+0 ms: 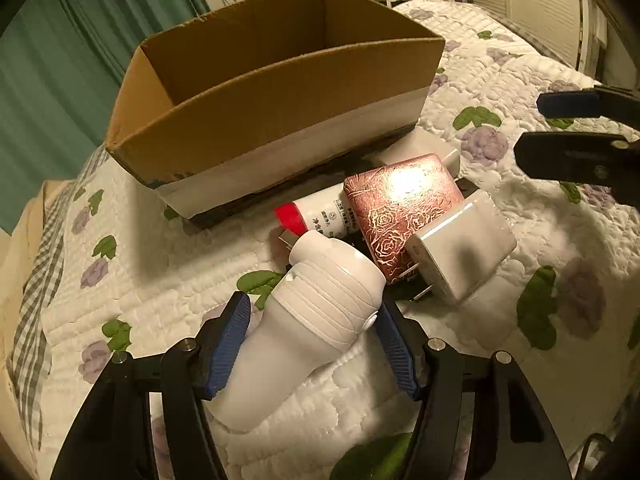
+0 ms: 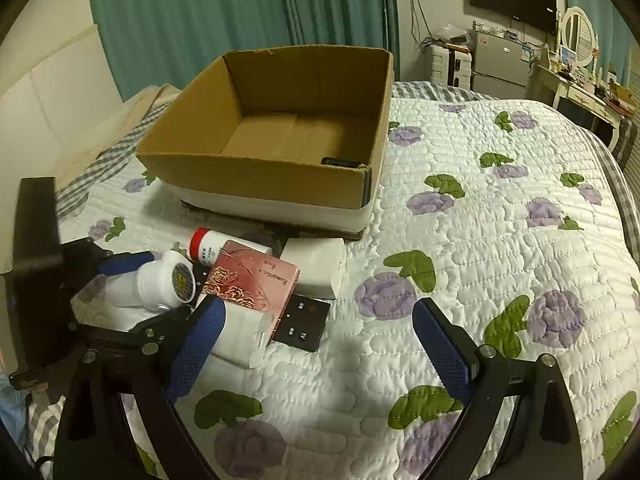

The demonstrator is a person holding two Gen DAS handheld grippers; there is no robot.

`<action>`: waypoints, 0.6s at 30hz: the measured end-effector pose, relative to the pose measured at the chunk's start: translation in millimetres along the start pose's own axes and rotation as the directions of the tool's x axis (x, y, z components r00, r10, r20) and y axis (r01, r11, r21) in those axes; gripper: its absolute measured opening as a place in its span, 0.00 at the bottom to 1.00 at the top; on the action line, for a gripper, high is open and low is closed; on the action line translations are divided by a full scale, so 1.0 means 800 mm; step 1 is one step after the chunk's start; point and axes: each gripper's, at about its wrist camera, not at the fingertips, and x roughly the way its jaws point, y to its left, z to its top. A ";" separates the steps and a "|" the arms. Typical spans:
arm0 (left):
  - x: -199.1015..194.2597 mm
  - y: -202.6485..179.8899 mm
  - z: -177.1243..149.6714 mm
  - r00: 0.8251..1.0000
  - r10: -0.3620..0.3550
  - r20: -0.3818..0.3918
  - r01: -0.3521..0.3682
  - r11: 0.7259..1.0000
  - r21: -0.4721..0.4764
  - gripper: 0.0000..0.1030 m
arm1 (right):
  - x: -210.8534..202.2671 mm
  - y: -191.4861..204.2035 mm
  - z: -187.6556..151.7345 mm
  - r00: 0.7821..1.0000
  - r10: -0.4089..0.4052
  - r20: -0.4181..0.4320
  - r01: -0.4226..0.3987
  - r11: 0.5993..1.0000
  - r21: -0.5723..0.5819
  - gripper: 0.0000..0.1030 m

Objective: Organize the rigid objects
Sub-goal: 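Grasp the white charger with the right gripper while the left gripper lifts the bottle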

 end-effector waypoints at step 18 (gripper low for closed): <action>-0.102 0.063 -0.012 0.991 0.014 0.131 0.058 0.847 -0.528 0.51 | 0.012 0.065 -0.016 1.000 -0.006 -0.030 0.002 0.988 -0.154 0.92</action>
